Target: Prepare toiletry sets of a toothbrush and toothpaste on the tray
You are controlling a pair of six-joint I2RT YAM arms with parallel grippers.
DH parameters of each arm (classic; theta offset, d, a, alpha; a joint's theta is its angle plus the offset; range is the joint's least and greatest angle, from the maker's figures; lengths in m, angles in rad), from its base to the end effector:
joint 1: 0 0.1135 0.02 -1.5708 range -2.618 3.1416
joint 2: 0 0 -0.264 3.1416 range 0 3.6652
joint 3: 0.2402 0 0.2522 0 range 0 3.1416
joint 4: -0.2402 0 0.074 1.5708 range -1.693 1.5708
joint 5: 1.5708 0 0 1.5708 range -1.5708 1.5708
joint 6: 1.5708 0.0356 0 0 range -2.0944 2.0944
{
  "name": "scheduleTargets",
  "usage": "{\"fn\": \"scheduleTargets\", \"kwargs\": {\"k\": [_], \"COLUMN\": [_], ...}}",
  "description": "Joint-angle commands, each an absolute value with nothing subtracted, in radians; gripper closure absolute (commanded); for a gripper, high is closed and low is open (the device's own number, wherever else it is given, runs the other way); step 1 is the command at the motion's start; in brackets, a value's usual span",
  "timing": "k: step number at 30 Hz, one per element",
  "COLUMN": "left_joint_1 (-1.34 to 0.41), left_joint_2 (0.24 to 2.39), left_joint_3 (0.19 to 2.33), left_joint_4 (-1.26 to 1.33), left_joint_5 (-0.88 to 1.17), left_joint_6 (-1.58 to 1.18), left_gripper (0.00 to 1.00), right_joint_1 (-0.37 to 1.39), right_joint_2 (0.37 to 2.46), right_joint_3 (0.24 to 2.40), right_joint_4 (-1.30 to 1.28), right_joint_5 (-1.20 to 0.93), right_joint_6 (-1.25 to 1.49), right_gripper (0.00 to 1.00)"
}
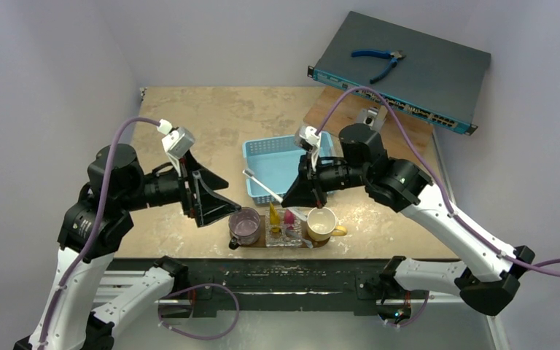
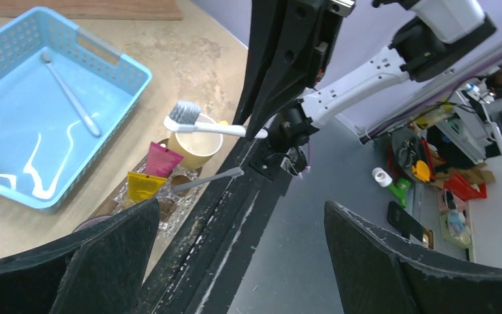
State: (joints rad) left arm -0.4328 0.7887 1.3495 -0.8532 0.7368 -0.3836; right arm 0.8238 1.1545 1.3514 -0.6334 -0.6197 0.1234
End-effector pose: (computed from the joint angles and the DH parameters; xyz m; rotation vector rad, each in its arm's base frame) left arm 0.0858 -0.0660 0.4530 0.5910 1.8836 -1.2322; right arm 0.1445 0.1865 0.4182 -1.1188 1.8193 1.2042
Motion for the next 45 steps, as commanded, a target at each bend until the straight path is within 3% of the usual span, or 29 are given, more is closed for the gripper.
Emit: {"fn": "scheduleTargets", "kwargs": {"k": [1,12,29,45], "left_joint_1": [-0.428,-0.428,-0.428,-0.428], "left_joint_2": [0.784,0.787,0.803,0.816], "left_joint_3": [1.393,1.411,1.435,1.434], "left_joint_4": [-0.816,-0.811,-0.81,-0.83], "left_joint_5": [0.859,0.934,0.924,0.943], "left_joint_6": [-0.394,-0.403,-0.428,-0.403], "left_gripper": [0.05,0.07,0.16,0.51], "right_joint_1": [0.822,0.832,0.888,0.9], "right_joint_2": [1.115,1.137,1.222,1.243], "right_joint_3": [1.321,1.294,1.341,1.36], "right_joint_4": [-0.565,-0.437,-0.361,-0.335], "right_joint_5": [-0.825,-1.037,-1.035,-1.02], "right_joint_6": [0.096,0.176,0.217,0.236], "right_gripper": [1.0,1.0,1.0,1.0]}}
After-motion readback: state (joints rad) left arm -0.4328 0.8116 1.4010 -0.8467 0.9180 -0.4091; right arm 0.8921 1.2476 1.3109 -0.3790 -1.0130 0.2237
